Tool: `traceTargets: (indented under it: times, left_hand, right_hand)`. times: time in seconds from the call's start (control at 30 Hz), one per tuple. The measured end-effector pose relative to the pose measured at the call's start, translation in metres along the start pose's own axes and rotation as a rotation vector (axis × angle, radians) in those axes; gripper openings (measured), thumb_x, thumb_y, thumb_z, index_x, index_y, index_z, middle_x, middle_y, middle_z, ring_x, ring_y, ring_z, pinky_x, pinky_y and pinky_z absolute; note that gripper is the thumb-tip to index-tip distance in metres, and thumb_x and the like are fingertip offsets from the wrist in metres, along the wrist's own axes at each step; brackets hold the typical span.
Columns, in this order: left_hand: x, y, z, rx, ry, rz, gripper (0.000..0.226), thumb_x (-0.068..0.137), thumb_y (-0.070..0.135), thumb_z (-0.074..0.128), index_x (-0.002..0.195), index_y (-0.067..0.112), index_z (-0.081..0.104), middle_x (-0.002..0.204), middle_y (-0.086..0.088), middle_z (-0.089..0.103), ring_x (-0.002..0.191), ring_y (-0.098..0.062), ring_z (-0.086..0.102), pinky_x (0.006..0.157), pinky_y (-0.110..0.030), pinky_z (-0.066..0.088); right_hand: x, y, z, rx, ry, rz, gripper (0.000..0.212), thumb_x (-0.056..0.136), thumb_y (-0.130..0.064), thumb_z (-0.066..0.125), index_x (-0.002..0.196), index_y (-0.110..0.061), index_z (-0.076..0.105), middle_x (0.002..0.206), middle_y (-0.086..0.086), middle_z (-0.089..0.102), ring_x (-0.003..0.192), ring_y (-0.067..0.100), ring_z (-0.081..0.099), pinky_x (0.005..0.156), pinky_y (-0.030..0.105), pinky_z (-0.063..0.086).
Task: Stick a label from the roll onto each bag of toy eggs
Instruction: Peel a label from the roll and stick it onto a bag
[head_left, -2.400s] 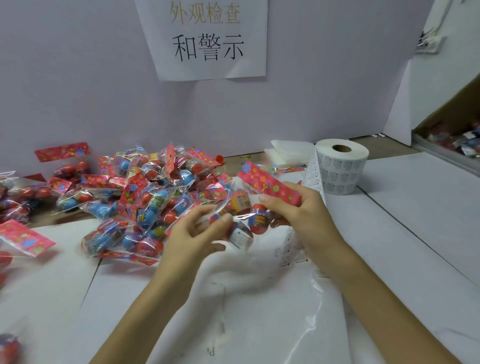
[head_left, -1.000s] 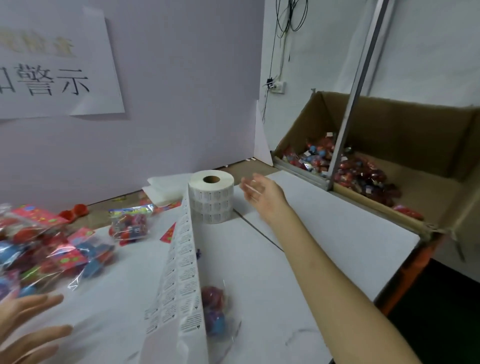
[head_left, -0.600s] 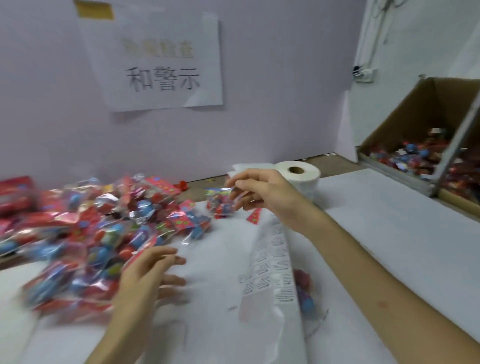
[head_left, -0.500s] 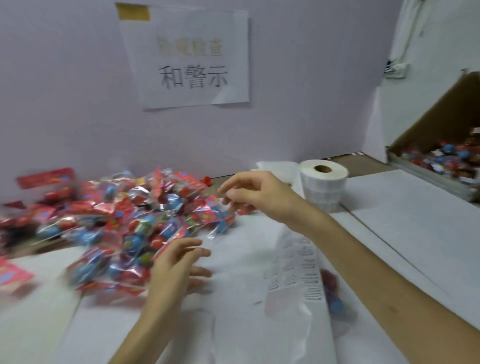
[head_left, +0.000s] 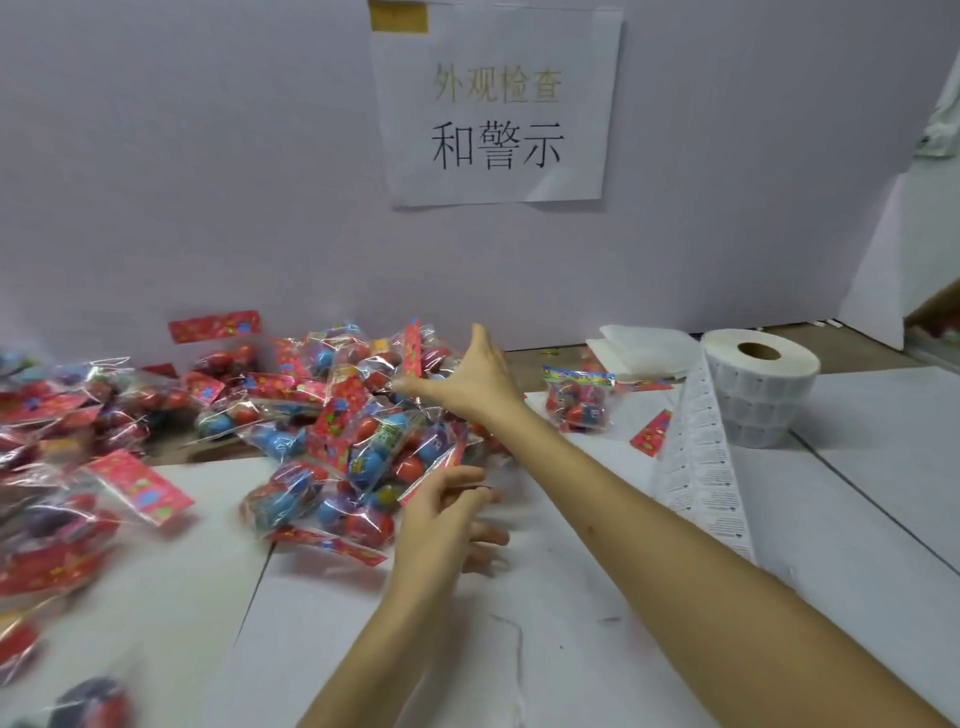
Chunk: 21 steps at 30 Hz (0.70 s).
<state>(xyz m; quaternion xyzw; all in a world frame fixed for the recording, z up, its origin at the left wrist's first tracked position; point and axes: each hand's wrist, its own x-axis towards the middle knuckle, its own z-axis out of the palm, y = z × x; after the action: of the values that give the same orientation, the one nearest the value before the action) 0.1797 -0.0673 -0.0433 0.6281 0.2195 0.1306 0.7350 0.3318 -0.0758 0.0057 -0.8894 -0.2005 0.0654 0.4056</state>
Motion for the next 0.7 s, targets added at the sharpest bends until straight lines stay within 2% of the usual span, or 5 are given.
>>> traceTargets:
  times: [0.1,0.23,0.33,0.5,0.7]
  left_hand:
    - [0.002,0.0,-0.002,-0.003,0.0,-0.003,0.017,0.098,0.005,0.058,0.111,0.015,0.067,0.102,-0.01,0.075,0.065,-0.024,0.071,0.05,-0.03,0.053]
    - [0.004,-0.001,-0.004,-0.034,0.003,-0.024,0.019,0.097,0.009,0.061,0.113,0.019,0.065,0.105,-0.007,0.076,0.067,-0.023,0.073,0.056,-0.033,0.055]
    - [0.005,0.002,-0.008,-0.098,0.013,-0.047,0.018,0.101,0.012,0.058,0.116,0.019,0.063,0.104,-0.006,0.077,0.066,-0.023,0.073,0.055,-0.033,0.053]
    - [0.005,0.009,-0.012,-0.221,-0.001,-0.069,0.036,0.104,0.044,0.048,0.117,0.017,0.067,0.102,-0.004,0.08,0.078,-0.028,0.077,0.067,-0.035,0.057]
    - [-0.002,0.012,-0.011,-0.068,-0.232,0.041,0.07,0.073,0.071,0.058,0.12,0.021,0.07,0.108,-0.005,0.079,0.093,-0.028,0.078,0.074,-0.035,0.063]
  right_hand:
    - [0.004,0.006,0.011,-0.017,-0.014,-0.079,0.087,0.076,-0.048,0.085,0.146,-0.016,0.043,0.143,0.006,0.055,0.125,0.026,0.056,0.092,0.035,0.051]
    - [-0.012,0.007,-0.006,0.14,0.06,-0.233,0.062,0.078,-0.028,0.085,0.134,-0.024,0.057,0.12,-0.003,0.064,0.099,0.014,0.062,0.079,0.025,0.051]
    - [-0.036,0.015,-0.04,0.286,0.131,-0.303,0.063,0.076,-0.019,0.086,0.131,-0.029,0.06,0.11,-0.01,0.066,0.089,0.01,0.064,0.081,0.026,0.055]
    - [-0.092,0.05,-0.076,0.44,-0.063,-0.336,0.079,0.069,-0.017,0.093,0.133,-0.042,0.054,0.121,-0.017,0.067,0.103,0.004,0.069,0.081,0.02,0.056]
    - [-0.127,0.087,-0.078,0.486,-0.137,-0.265,0.088,0.06,-0.018,0.09,0.135,-0.043,0.051,0.103,-0.008,0.072,0.083,0.009,0.063,0.079,0.029,0.052]
